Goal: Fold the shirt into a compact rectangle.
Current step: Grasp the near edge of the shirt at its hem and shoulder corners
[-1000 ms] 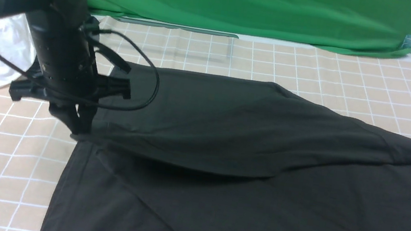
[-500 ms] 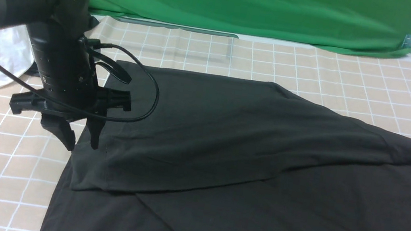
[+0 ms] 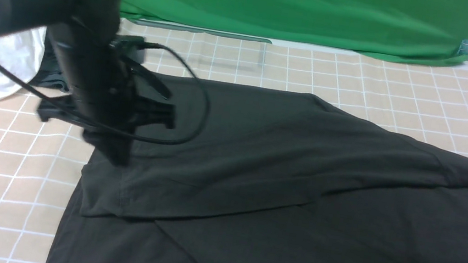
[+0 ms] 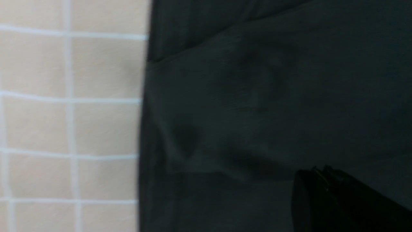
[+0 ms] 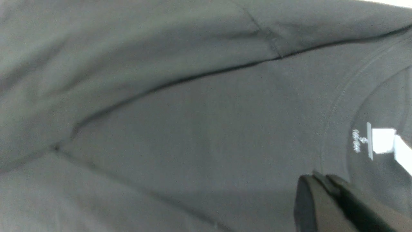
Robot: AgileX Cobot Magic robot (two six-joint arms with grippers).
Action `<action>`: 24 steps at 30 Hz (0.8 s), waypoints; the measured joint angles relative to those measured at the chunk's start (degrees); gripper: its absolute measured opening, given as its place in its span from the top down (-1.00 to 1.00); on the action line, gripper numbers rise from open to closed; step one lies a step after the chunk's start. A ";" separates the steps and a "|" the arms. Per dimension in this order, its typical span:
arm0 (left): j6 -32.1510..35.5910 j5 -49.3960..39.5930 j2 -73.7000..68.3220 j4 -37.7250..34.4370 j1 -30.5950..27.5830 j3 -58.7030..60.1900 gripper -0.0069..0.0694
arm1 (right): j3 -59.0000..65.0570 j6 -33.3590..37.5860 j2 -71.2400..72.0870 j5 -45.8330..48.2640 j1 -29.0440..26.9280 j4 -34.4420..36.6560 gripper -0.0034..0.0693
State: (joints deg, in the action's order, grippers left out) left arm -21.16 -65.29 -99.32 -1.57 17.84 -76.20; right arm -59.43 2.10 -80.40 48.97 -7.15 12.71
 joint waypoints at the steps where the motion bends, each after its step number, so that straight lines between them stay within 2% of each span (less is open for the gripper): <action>1: -0.06 0.36 -0.07 -0.22 0.29 0.00 0.79 | -0.17 0.05 -0.48 -0.37 -0.33 0.16 0.67; 2: -0.40 2.29 -0.52 -0.93 1.40 0.00 0.79 | -0.45 0.84 -4.66 -2.43 -1.16 1.27 0.44; 3: -0.44 2.29 -0.60 -0.99 1.40 0.00 0.79 | -0.52 0.84 -5.54 -2.66 -1.16 1.29 0.41; 4: -0.60 3.48 -1.27 -1.51 1.80 0.00 0.79 | -0.58 1.11 -8.09 -4.41 -1.21 1.81 0.21; 9: -0.60 6.45 -4.72 -2.21 2.08 0.00 0.79 | -0.70 1.12 -16.81 -11.89 -1.05 2.75 -0.32; 12: -0.60 6.63 -6.38 -2.26 2.08 0.00 0.79 | -0.70 1.12 -20.77 -16.10 -1.05 2.92 -0.39; 24: -0.60 8.41 -7.89 -2.16 2.08 0.00 0.79 | -2.69 1.12 -27.34 -27.83 -1.05 5.92 -0.41</action>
State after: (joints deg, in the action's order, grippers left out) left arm -21.76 -56.88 -107.21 -3.73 19.91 -76.20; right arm -62.13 3.22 -107.74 21.14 -8.19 18.63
